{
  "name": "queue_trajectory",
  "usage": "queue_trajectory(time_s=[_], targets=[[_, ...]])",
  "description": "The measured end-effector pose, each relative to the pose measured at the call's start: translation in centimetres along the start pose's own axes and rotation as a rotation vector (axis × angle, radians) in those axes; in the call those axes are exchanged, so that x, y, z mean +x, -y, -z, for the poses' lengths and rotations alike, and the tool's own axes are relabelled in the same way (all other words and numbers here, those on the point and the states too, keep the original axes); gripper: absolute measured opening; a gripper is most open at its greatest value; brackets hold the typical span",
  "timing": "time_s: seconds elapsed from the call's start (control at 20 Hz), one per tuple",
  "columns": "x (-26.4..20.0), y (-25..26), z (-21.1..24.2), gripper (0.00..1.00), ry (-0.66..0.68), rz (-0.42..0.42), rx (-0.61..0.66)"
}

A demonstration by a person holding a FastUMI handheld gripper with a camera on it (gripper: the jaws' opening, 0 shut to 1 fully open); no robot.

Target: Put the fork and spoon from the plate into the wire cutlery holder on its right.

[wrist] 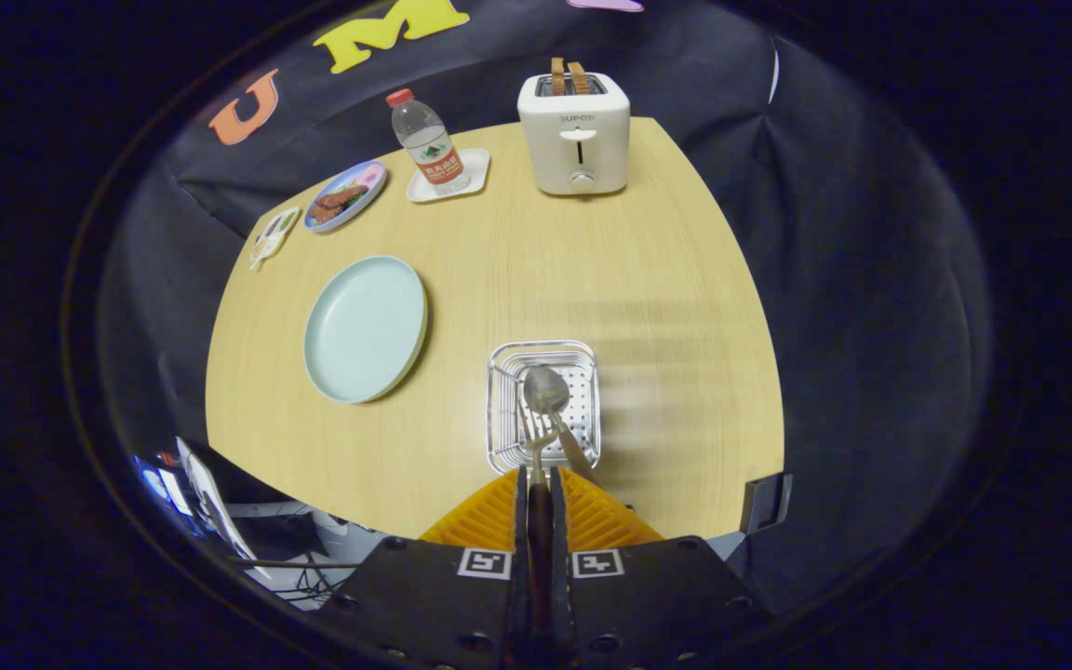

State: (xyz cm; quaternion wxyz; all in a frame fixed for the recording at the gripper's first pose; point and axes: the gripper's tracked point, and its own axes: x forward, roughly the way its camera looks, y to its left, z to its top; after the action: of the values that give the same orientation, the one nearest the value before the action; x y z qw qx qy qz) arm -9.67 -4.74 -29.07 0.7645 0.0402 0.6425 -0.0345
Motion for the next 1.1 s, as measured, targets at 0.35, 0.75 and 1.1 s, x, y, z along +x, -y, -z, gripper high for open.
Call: queue_trajectory(time_s=[0.35, 0.75, 1.1], targets=[[-1.1, -1.5, -3.7, 0.35, 0.173, -0.027, 0.029], [-7.2, -6.3, -11.4, 0.97, 0.578, -0.071, -0.017], [-20.2, -8.7, -16.7, 0.96, 1.007, -0.055, -0.082]])
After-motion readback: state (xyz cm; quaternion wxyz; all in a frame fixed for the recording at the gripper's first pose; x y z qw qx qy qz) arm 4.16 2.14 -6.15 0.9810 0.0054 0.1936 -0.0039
